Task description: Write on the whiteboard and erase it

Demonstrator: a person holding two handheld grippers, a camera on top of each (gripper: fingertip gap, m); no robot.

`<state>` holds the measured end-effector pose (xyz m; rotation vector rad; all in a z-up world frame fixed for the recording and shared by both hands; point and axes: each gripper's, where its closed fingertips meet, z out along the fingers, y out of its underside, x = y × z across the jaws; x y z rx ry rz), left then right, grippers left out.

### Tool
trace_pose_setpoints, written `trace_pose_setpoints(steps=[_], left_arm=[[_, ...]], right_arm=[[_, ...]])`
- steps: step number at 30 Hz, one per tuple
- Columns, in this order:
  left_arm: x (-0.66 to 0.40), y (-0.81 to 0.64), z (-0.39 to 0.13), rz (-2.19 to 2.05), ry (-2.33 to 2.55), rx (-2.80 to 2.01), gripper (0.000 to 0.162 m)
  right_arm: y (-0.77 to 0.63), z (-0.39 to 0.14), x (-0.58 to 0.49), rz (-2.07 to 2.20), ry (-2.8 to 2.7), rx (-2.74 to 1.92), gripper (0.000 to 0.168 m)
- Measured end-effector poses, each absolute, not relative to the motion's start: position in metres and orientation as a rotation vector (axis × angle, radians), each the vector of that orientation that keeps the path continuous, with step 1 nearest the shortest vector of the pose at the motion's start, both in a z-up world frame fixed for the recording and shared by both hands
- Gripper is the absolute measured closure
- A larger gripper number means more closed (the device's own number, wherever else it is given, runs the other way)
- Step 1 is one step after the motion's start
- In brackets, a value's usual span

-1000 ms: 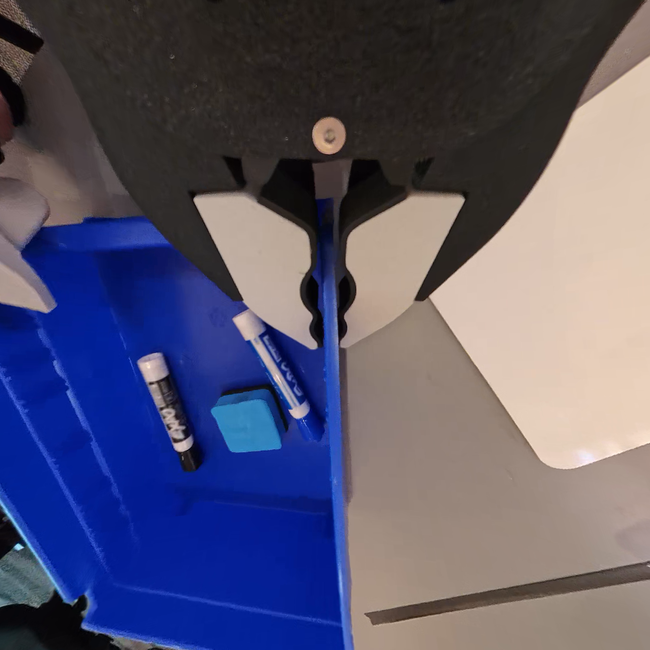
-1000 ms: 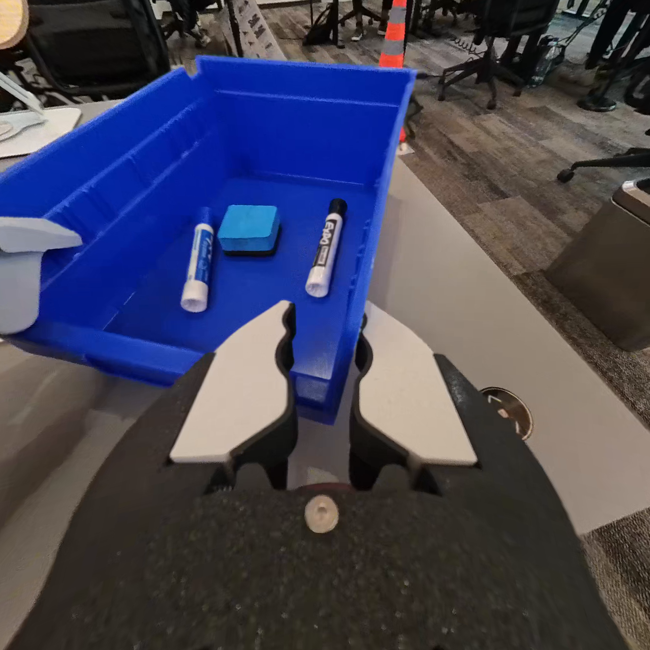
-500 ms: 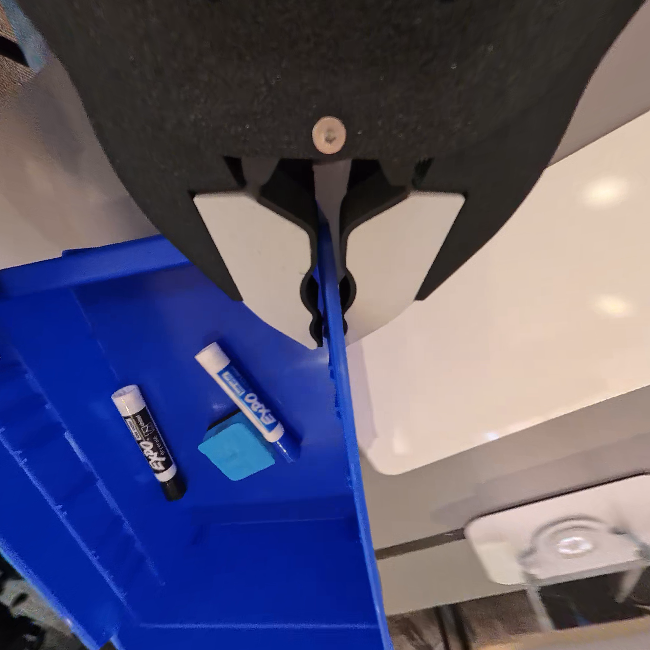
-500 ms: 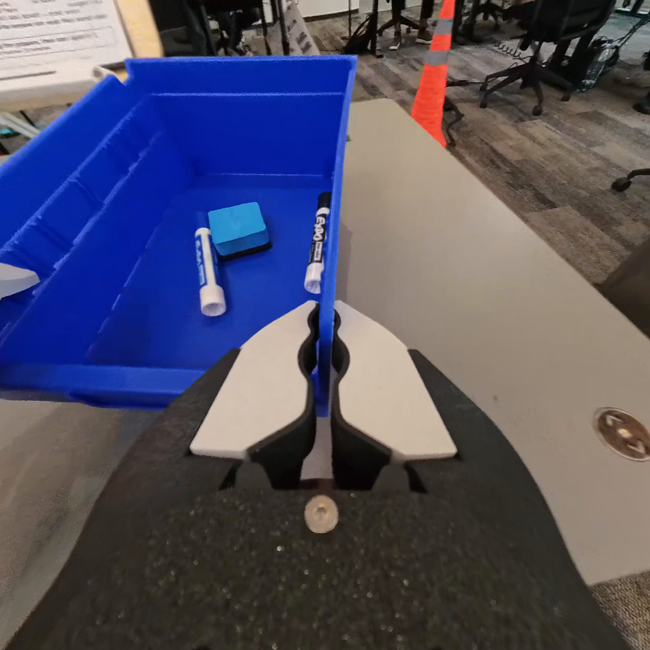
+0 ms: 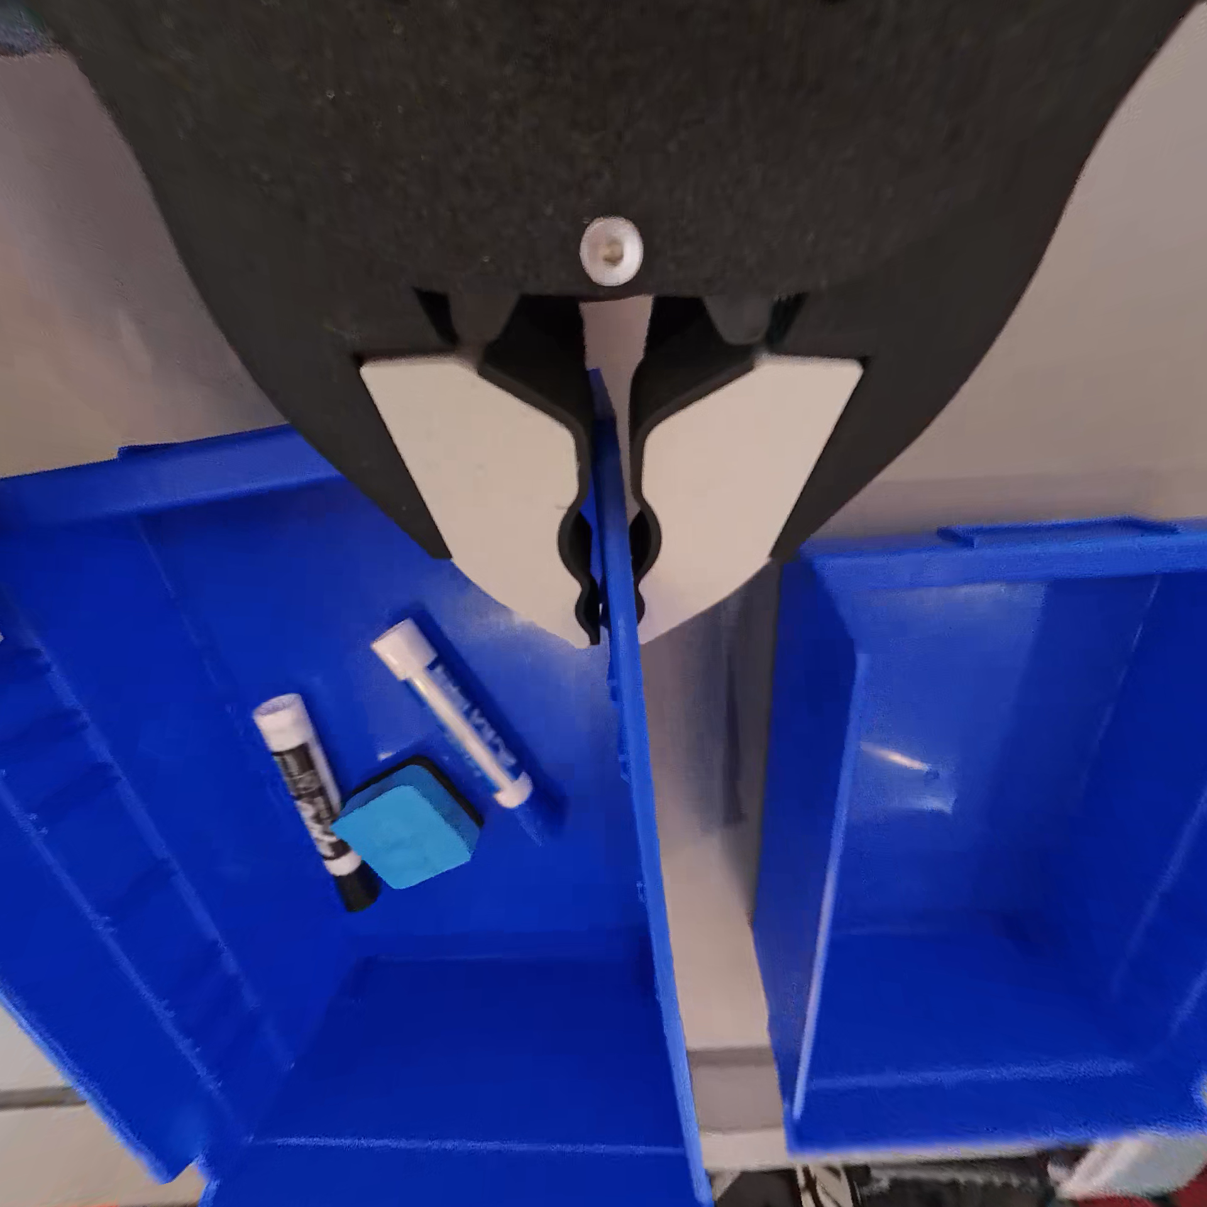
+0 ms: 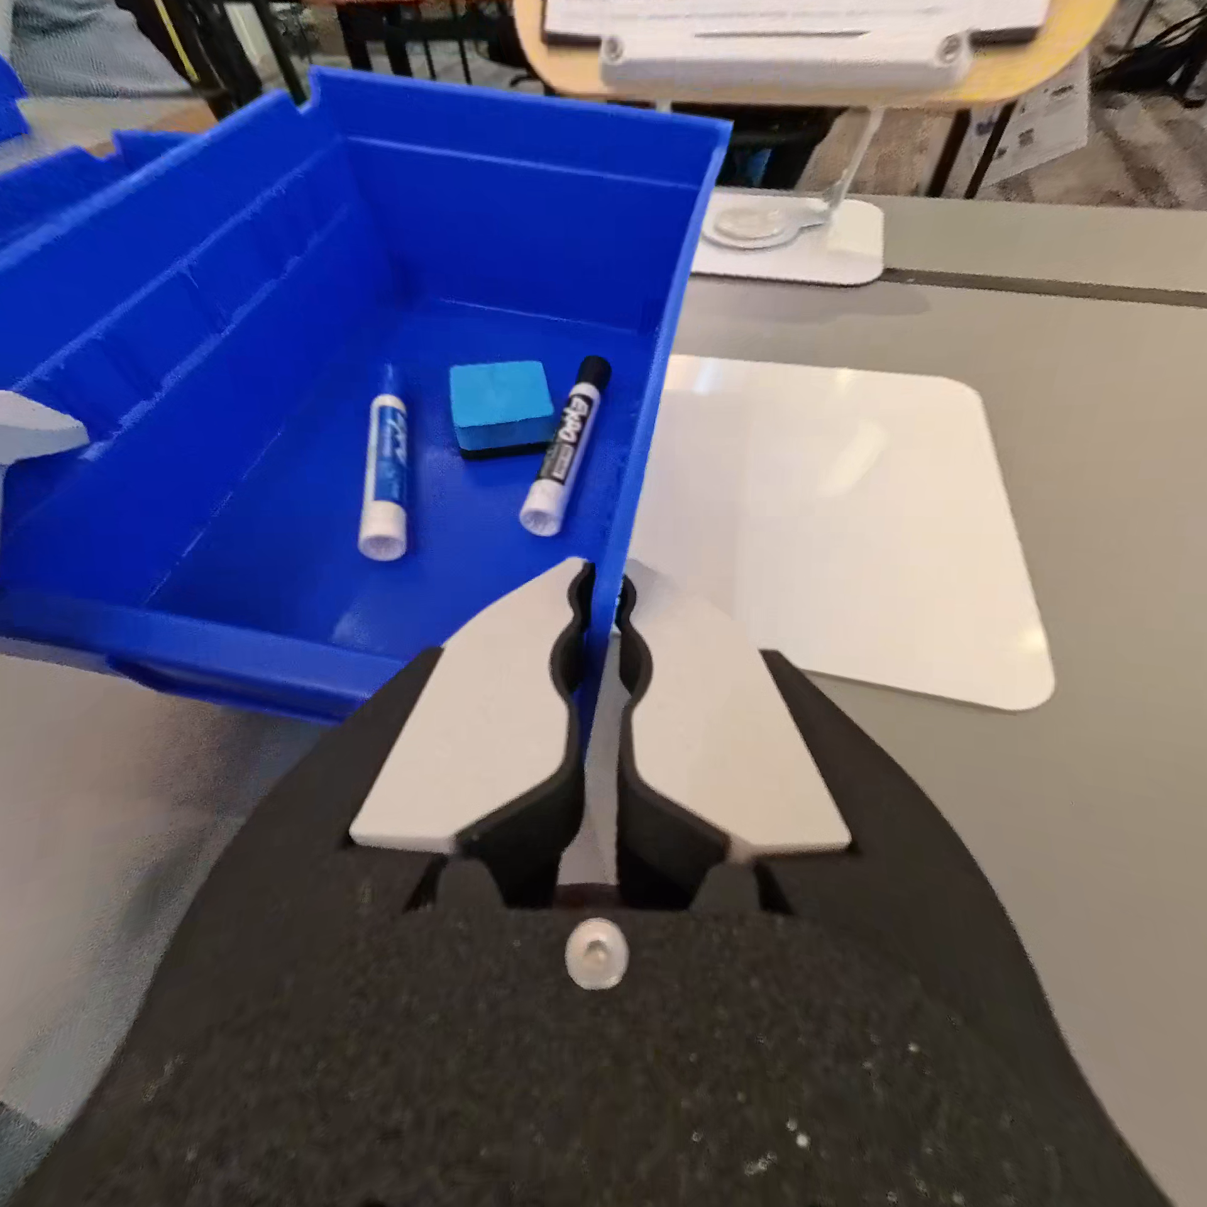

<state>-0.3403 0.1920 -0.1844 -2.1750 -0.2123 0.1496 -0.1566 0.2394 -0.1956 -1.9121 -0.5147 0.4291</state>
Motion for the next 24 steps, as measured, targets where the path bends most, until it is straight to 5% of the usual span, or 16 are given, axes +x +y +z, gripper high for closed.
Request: trace_pose_setpoints(steps=[7,9,11,12,18,24], left_arm=[[-0.350,0.181,-0.220,0.066,-0.254,-2.173,0.152],[-0.338,0.183,-0.220,-0.026,-0.200,-2.178,0.131],[-0.323,0.174,-0.214,-0.183,-0.175,-2.185,0.085],[-0.316,0.166,-0.205,-0.270,-0.153,-2.163,0.079],[-0.363,0.117,-0.151,-0.519,-0.163,-2.008,0.084],[-0.568,0.132,-0.147,0.205,-0.331,-2.055,0.084]], right_arm=[[0.237,-0.216,-0.172,0.422,-0.600,-1.910,0.163],[0.239,-0.215,-0.172,0.475,-0.640,-1.895,0.158],[0.235,-0.211,-0.167,0.565,-0.686,-1.888,0.128],[0.231,-0.207,-0.161,0.613,-0.706,-1.872,0.124],[0.184,-0.185,-0.119,0.963,-0.798,-1.683,0.119],[0.154,-0.172,-0.110,1.125,-0.831,-1.600,0.125]])
